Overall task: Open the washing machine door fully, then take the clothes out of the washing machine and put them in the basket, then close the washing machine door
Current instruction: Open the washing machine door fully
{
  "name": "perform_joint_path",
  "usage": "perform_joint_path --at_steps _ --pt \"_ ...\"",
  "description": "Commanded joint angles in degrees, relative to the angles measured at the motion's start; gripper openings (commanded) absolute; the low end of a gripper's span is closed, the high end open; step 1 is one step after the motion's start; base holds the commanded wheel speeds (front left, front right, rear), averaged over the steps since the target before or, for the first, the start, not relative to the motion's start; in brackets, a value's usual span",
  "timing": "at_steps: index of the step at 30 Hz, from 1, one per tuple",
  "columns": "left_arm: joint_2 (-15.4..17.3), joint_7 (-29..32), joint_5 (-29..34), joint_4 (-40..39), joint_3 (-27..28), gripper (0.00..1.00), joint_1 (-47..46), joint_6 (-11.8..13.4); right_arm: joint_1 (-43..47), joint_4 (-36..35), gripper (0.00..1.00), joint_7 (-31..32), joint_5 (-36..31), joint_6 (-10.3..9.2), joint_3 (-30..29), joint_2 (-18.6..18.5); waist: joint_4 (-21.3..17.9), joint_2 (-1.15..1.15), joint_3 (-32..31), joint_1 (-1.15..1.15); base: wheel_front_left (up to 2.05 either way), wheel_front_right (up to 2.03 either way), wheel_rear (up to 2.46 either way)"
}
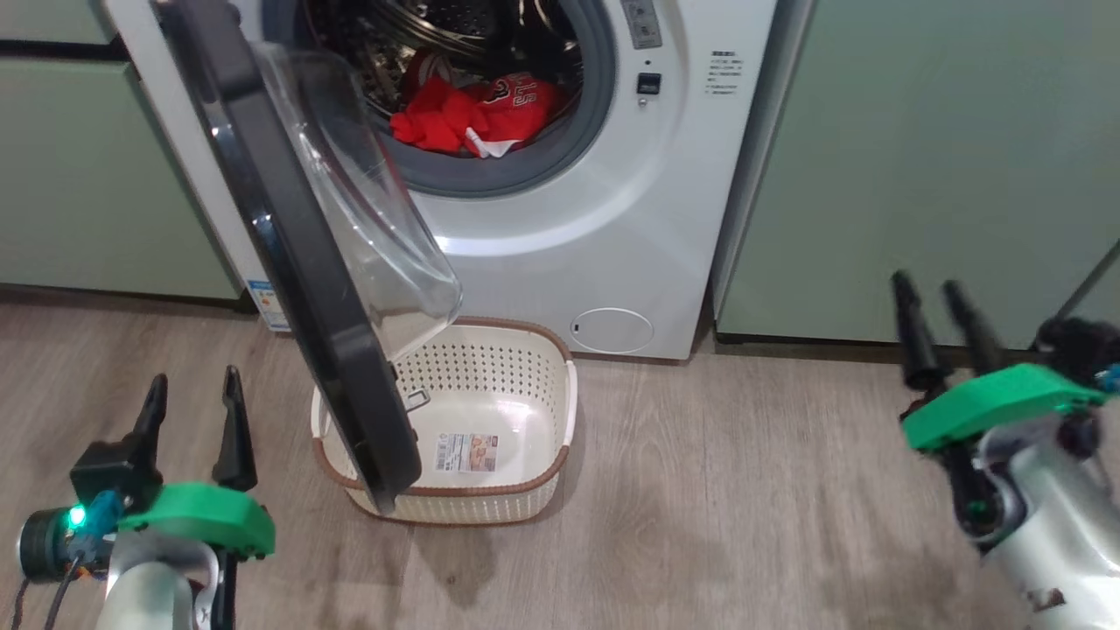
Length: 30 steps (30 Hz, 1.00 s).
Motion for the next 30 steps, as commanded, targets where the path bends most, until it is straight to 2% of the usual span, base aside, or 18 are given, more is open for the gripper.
perform_joint_path --at_steps 1,4,7,12,18,30 --pt "1.32 -0.37 0.82 -1.87 2.21 1.0 -1.9 -0.2 0.51 -3.6 1.0 -0.74 -5.33 0.42 -2.28 0.05 -0.43 0.0 -0.1 0.0 0.0 0.0 0.0" --pt "1.28 -0.37 1.0 -1.73 2.7 1.0 -1.99 -0.51 4.6 -8.16 1.0 -0.75 -14.7 0.42 -8.57 2.48 -0.9 0.0 -0.29 0.0 0.0 0.0 0.0" --pt "1.09 -0.37 1.26 -1.65 3.03 1.0 -1.88 -0.75 8.43 -11.72 1.0 -0.75 -21.28 0.42 -12.18 4.45 -1.21 0.0 -0.52 0.0 0.0 0.0 0.0" --pt "0.65 -0.37 1.54 -1.45 3.5 1.0 -1.2 -1.05 13.77 -13.89 1.0 -0.76 -26.86 0.42 -13.66 6.01 -1.52 0.0 -0.92 0.0 0.0 0.0 0.0" --pt "0.13 -0.37 1.85 -1.05 3.99 1.0 -0.63 -1.34 16.92 -14.74 1.0 -0.76 -29.49 0.42 -14.78 6.9 -1.82 0.0 -1.0 0.0 0.0 0.0 0.0" --pt "0.3 -0.37 2.14 0.08 4.4 1.0 -0.67 -1.8 17.36 -14.54 1.0 -0.76 -30.63 0.42 -15.77 7.73 -1.2 0.0 -1.51 0.0 0.0 0.0 0.0"
